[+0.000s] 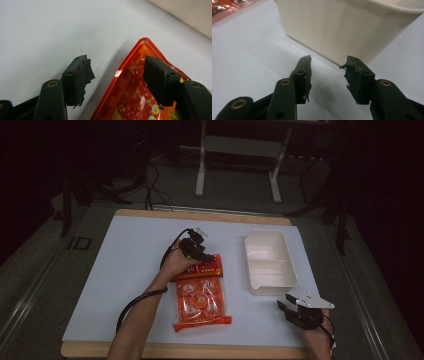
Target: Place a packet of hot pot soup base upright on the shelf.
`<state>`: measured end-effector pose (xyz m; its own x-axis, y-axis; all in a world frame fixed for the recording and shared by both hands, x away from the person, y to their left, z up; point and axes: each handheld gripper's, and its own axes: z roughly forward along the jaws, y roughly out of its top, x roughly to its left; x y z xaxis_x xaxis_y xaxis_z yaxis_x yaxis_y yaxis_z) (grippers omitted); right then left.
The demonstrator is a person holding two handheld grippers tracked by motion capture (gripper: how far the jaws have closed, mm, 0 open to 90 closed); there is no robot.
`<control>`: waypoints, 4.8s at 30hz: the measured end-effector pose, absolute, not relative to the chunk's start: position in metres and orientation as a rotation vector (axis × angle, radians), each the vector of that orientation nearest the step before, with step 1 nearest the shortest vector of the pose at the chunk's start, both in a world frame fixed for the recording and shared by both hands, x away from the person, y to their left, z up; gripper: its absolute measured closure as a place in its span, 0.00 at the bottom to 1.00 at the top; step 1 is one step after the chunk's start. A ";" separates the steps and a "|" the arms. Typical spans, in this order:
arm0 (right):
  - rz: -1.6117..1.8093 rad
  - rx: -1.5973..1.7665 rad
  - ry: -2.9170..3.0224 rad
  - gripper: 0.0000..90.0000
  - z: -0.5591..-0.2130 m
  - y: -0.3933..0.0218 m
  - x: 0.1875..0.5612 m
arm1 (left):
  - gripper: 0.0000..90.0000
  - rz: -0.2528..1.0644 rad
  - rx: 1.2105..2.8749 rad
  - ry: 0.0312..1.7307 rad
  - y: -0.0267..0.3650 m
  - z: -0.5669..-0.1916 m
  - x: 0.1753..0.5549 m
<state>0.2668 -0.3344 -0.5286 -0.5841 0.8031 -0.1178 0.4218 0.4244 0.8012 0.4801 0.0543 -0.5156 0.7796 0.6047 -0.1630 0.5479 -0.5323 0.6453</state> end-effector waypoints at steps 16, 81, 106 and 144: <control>1.017 1.041 2.194 0.61 -0.530 -0.334 0.268 | 0.70 -0.084 2.312 0.641 0.059 -0.487 0.460; 0.978 1.017 2.240 0.61 -0.533 -0.330 0.269 | 1.00 0.039 2.255 0.679 0.045 -0.487 0.442; 0.974 1.017 2.242 0.61 -0.534 -0.330 0.269 | 1.00 0.115 2.136 0.713 0.068 -0.406 0.434; 0.976 1.017 2.240 0.61 -0.534 -0.330 0.269 | 1.00 0.222 1.990 0.741 0.058 -0.340 0.430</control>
<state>0.2685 -0.3302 -0.5336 -0.6023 0.7867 -0.1355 0.4361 0.4664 0.7696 0.4305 0.0581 -0.3401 0.7984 0.5844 -0.1448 0.4088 -0.3497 0.8429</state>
